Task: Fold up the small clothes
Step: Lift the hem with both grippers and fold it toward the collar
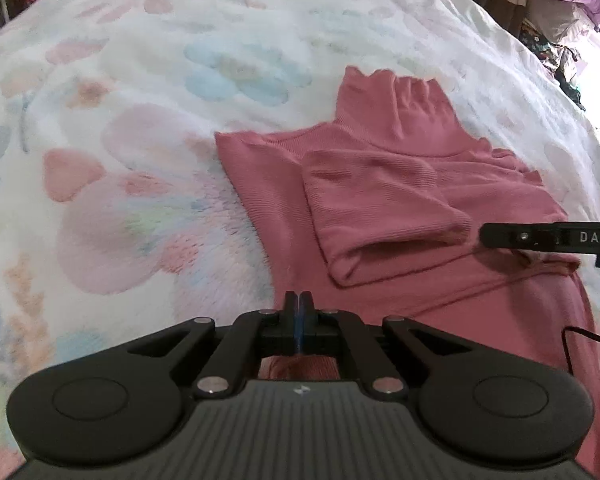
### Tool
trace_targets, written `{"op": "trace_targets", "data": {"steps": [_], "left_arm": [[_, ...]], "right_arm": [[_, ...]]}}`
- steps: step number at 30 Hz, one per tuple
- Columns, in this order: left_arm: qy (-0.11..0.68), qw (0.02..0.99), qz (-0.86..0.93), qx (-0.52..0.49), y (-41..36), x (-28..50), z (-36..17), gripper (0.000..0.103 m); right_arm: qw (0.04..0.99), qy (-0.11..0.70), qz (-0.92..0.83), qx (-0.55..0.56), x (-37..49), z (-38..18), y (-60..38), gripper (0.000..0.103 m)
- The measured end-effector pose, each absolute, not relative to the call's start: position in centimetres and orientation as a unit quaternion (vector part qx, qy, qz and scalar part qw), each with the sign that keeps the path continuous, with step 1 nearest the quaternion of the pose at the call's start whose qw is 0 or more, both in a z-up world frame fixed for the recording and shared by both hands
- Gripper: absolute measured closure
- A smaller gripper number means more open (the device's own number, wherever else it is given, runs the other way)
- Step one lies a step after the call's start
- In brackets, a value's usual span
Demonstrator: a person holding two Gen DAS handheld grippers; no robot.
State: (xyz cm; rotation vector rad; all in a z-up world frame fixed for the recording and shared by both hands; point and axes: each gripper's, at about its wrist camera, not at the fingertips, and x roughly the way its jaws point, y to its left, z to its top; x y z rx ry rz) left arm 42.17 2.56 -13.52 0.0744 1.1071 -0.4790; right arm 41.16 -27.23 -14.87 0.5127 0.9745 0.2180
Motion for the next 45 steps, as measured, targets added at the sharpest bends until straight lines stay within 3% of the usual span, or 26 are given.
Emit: {"op": "trace_targets", "data": {"steps": [4,8,14,23,25,27,28,36,39,41,42,43,44,45], "left_arm": [[0.492,0.837,-0.230,0.060,3.4,39.0,-10.1,0.092],[0.458,0.844,-0.251,0.120,3.9,34.5,-6.1,0.080],[0.415,0.837,-0.289,0.211,4.3,26.2,-2.8,0.067],[0.396,0.749,-0.383,0.368,3.7,13.5,-6.4,0.047],[0.396,0.724,-0.402,0.397,3.3,11.3,-7.9,0.036],[0.394,0.699,-0.418,0.427,3.0,9.2,-9.6,0.032],[0.391,0.688,-0.422,0.443,2.7,8.2,-10.4,0.031],[0.332,0.668,-0.370,0.554,2.4,5.2,-17.2,0.029],[0.335,0.684,-0.360,0.539,2.5,5.7,-17.7,0.031],[0.338,0.690,-0.364,0.525,2.8,6.1,-17.2,0.051],[0.345,0.692,-0.369,0.516,2.9,6.2,-16.9,0.067],[0.350,0.693,-0.374,0.507,3.0,6.3,-16.4,0.079],[0.347,0.698,-0.377,0.501,3.1,6.2,-15.9,0.082],[0.340,0.704,-0.377,0.497,3.2,6.2,-15.3,0.087]], "right_arm": [[0.859,0.451,0.110,0.217,37.8,-11.7,-28.0,0.099],[0.882,0.434,0.127,0.134,32.2,-7.6,-28.4,0.071],[0.890,0.430,0.151,0.019,21.7,-3.7,-28.7,0.071],[0.851,0.470,0.213,-0.102,7.8,-5.4,-26.3,0.063],[0.835,0.485,0.232,-0.119,5.9,-6.4,-25.6,0.056],[0.822,0.493,0.243,-0.147,4.2,-7.5,-24.7,0.045],[0.816,0.497,0.246,-0.164,3.5,-8.1,-24.4,0.045],[0.790,0.509,0.223,-0.259,1.4,-11.7,-24.0,0.047],[0.788,0.507,0.213,-0.278,1.9,-12.0,-24.3,0.061],[0.792,0.502,0.208,-0.277,2.0,-11.9,-24.5,0.070],[0.793,0.500,0.209,-0.278,1.9,-11.8,-24.5,0.083],[0.793,0.499,0.211,-0.278,1.9,-11.7,-24.5,0.089],[0.794,0.500,0.211,-0.275,1.9,-11.5,-24.6,0.101],[0.796,0.498,0.208,-0.275,1.9,-11.5,-24.7,0.103]]}}
